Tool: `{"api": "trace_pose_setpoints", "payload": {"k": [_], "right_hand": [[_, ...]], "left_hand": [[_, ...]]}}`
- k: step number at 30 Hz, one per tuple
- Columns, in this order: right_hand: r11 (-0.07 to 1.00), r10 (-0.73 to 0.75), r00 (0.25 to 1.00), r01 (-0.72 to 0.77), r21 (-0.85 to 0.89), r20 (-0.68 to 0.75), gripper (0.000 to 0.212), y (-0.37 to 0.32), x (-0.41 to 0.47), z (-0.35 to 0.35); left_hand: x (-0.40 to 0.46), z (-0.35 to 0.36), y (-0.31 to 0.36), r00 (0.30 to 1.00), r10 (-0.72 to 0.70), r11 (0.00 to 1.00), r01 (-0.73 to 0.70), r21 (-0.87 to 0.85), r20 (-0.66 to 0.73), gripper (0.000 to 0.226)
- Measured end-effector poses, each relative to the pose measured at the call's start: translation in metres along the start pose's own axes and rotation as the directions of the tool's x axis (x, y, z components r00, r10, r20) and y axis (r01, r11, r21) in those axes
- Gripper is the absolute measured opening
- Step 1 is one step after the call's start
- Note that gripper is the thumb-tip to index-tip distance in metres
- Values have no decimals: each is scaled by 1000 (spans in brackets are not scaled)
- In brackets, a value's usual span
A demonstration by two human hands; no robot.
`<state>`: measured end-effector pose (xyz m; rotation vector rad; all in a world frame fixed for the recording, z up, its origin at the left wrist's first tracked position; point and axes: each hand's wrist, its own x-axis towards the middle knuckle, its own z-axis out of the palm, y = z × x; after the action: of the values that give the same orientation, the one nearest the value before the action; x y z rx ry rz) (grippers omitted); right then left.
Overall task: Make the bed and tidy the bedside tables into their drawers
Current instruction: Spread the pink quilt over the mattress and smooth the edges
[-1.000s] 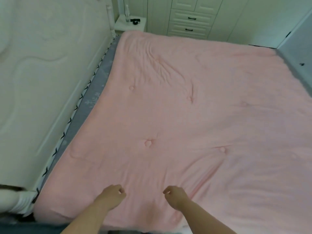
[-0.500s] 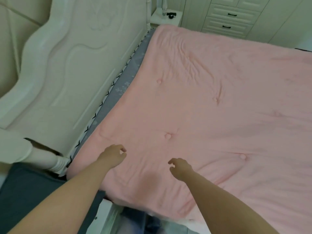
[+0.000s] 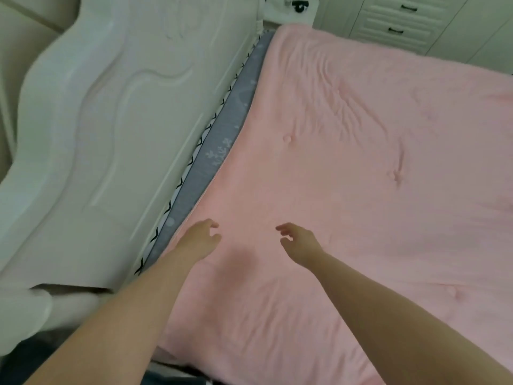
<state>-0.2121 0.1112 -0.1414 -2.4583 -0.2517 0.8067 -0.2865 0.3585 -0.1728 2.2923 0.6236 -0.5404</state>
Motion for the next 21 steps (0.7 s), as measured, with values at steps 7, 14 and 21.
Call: {"api": "trace_pose_setpoints", "payload": {"k": [7,14,21], "right_hand": [[998,-36,998,33,49,61,43,-35,91,25],[992,7,998,-15,122,69,40,-39,199,77],[952,122,990,-136,275,66,62,-68,306,117]], "left_hand": [[93,-15,-21,998,-54,989,51,-138,-16,52],[195,3,-64,983,-97,995,94,-29,-154,45],[261,31,-80,921,-256,941,167,-294,-293,40]]}}
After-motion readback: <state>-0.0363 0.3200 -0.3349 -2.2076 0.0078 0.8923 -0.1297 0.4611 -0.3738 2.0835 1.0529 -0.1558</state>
